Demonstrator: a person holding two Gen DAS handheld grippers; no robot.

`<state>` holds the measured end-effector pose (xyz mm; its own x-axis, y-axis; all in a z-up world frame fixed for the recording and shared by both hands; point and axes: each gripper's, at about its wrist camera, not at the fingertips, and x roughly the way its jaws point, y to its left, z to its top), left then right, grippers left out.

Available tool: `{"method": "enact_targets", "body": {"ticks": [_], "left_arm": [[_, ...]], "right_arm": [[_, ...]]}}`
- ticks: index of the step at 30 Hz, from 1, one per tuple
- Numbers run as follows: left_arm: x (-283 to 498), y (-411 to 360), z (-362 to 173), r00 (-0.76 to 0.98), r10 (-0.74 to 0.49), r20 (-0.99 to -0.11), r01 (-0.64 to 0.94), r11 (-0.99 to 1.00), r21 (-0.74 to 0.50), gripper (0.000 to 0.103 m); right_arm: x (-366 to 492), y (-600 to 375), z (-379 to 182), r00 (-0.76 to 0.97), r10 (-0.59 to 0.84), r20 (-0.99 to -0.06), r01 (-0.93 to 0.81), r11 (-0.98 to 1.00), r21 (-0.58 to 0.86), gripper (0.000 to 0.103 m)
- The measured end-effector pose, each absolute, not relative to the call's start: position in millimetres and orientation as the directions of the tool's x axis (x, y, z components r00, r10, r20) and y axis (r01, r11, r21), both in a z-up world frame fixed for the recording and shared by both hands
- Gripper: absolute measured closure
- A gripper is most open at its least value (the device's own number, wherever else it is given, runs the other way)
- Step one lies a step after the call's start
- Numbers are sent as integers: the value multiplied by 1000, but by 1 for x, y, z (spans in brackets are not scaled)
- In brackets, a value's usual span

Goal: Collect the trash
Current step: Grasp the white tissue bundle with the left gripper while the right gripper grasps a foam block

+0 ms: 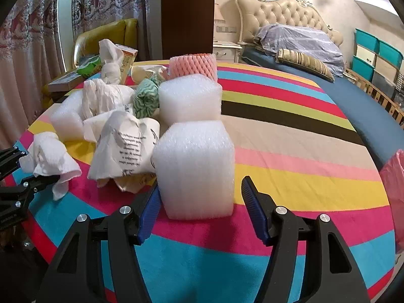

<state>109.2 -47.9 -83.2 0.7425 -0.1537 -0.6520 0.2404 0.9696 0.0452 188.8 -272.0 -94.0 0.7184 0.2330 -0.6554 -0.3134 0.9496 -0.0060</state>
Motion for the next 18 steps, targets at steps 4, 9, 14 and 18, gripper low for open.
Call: {"method": "enact_targets", "body": {"ticks": [4, 9, 14, 18], "left_arm": [[112, -42, -81, 750, -155, -643, 215, 976, 16, 62], [111, -41, -78, 762, -155, -629, 212, 977, 16, 62], [108, -47, -70, 778, -164, -607, 225, 974, 25, 62], [108, -53, -64, 787, -174, -592, 236, 971, 29, 62]], "right_arm": [[191, -266, -91, 724, 236, -649, -323, 946, -16, 43], [187, -262, -89, 744, 236, -625, -331, 943, -37, 54], [176, -273, -78, 787, 233, -572, -310, 950, -40, 54], [169, -287, -68, 813, 233, -534, -288, 957, -21, 54]]}}
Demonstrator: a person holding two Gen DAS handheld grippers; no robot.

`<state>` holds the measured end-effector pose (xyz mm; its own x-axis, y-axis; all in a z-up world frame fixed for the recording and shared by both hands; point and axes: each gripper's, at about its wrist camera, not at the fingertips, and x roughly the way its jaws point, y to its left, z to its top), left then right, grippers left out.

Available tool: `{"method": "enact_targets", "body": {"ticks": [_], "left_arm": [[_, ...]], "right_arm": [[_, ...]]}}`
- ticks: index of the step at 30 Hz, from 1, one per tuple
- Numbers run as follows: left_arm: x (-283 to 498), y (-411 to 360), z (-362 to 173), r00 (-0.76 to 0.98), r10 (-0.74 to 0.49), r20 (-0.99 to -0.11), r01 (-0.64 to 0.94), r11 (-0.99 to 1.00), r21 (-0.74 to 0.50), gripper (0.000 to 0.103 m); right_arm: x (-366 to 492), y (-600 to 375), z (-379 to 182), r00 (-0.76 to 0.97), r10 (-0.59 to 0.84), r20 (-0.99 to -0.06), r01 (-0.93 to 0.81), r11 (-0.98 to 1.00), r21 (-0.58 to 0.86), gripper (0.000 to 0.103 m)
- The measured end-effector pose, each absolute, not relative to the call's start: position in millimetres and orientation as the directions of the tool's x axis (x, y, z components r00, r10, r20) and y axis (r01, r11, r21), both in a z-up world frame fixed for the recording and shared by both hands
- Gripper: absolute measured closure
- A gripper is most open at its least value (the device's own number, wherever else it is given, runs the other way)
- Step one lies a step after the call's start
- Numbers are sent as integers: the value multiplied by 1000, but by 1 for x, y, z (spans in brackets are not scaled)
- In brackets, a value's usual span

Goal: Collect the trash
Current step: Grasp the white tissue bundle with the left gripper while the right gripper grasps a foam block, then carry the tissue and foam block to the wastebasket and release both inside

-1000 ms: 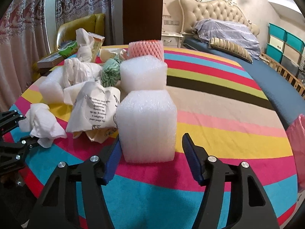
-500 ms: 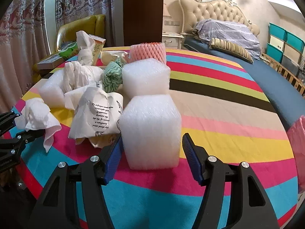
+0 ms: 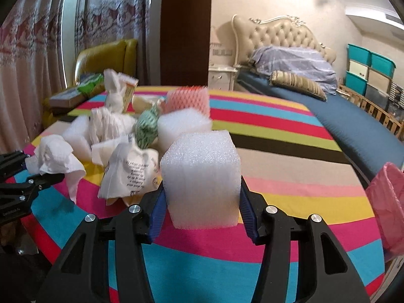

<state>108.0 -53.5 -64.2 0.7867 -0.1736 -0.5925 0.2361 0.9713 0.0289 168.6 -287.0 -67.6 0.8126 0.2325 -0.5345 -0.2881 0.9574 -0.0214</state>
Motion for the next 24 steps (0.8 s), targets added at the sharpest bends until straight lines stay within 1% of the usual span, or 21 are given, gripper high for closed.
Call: {"method": "enact_targets", "body": {"ticks": [11, 24], "left_arm": [[116, -83, -50, 795, -215, -567, 294, 955, 50, 62], [145, -136, -38, 765, -318, -559, 399, 917, 24, 62]], "right_arm": [[153, -323, -50, 857, 198, -475, -229, 973, -7, 54], [149, -366, -50, 877, 111, -467, -129, 992, -5, 54]]}}
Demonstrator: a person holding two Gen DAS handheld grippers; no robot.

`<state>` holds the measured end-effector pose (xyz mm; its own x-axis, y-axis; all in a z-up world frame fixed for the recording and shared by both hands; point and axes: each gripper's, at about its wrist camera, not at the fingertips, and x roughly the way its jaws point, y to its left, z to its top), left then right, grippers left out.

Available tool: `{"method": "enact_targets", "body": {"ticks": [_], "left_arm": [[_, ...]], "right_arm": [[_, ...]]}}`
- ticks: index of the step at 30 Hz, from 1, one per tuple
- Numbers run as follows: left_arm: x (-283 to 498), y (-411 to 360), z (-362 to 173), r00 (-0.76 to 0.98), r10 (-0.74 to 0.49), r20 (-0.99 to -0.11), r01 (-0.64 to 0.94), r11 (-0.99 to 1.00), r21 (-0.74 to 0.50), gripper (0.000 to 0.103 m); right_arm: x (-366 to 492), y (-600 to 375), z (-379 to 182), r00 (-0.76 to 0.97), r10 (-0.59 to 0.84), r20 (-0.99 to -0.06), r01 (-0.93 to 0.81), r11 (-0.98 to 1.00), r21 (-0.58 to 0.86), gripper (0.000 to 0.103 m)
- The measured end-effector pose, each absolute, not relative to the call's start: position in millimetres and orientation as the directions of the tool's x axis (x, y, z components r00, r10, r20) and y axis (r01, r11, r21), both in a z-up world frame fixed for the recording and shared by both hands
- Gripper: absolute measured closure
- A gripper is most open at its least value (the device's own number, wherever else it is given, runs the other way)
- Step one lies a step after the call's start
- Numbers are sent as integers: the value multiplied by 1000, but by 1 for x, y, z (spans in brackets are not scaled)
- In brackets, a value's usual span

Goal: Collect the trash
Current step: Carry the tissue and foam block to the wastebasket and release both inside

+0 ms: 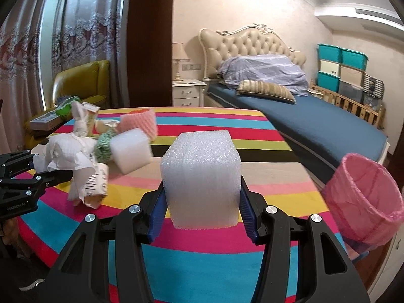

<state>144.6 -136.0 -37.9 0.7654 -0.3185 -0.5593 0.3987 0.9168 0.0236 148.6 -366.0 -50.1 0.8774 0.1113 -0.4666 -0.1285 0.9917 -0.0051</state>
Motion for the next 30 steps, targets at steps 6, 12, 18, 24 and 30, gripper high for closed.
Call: {"method": "enact_targets", "body": {"ticks": [6, 12, 18, 24, 30], "left_arm": [[160, -171, -34, 726, -386, -569, 471, 882, 1, 62], [179, -213, -29, 669, -463, -582, 546, 837, -38, 62], [189, -267, -25, 618, -521, -589, 621, 783, -42, 62], [201, -316, -15, 567, -578, -587, 676, 733, -68, 62], [222, -387, -2, 495, -627, -601, 733, 673, -98, 62]], "right_arm": [[146, -399, -47, 887, 51, -458, -52, 999, 9, 54], [138, -436, -42, 896, -21, -443, 31, 999, 15, 54], [128, -484, -42, 894, -100, -437, 131, 991, 42, 54], [117, -531, -44, 883, -181, -434, 227, 972, 56, 54], [107, -584, -47, 866, -265, -424, 323, 944, 70, 54]]}}
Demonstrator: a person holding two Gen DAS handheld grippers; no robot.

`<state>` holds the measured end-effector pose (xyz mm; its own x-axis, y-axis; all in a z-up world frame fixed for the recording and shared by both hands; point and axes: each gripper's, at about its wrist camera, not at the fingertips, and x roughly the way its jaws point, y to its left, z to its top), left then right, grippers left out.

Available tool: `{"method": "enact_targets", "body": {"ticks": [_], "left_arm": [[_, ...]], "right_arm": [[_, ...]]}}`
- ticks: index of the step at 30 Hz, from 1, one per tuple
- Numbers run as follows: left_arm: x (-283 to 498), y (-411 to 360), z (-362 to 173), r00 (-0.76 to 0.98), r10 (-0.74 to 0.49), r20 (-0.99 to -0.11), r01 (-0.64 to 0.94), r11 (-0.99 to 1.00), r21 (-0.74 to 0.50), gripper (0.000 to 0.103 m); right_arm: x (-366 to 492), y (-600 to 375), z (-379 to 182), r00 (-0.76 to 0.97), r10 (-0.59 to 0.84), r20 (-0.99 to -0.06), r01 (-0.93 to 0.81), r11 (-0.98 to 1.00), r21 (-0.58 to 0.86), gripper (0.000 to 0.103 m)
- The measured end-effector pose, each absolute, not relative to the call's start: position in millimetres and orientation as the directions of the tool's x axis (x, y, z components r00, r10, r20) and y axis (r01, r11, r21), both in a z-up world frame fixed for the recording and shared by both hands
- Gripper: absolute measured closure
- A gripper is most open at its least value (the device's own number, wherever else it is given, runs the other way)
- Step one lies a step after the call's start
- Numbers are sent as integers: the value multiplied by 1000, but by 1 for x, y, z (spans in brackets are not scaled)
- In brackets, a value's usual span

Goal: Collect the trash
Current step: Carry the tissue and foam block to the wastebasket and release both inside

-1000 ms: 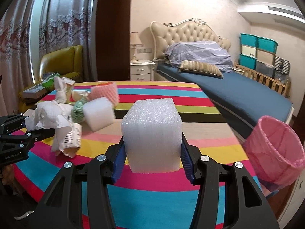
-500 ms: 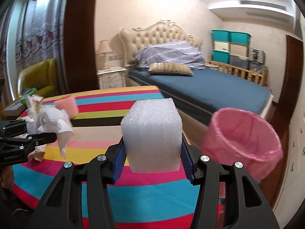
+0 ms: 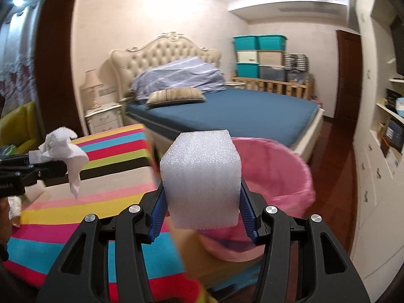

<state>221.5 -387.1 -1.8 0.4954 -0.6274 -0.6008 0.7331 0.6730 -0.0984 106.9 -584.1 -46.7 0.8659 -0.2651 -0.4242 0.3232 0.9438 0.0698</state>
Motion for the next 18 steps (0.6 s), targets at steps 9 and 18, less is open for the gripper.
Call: {"method": "enact_targets", "body": {"ticks": [9, 18], "left_arm": [[245, -514, 10, 427, -668, -609, 788, 605, -112, 62], [269, -611, 11, 401, -672, -623, 787, 601, -142, 60]], "right_arm": [[112, -656, -55, 827, -360, -431, 420, 906, 50, 54], [123, -685, -66, 816, -362, -451, 434, 899, 64, 53]]}}
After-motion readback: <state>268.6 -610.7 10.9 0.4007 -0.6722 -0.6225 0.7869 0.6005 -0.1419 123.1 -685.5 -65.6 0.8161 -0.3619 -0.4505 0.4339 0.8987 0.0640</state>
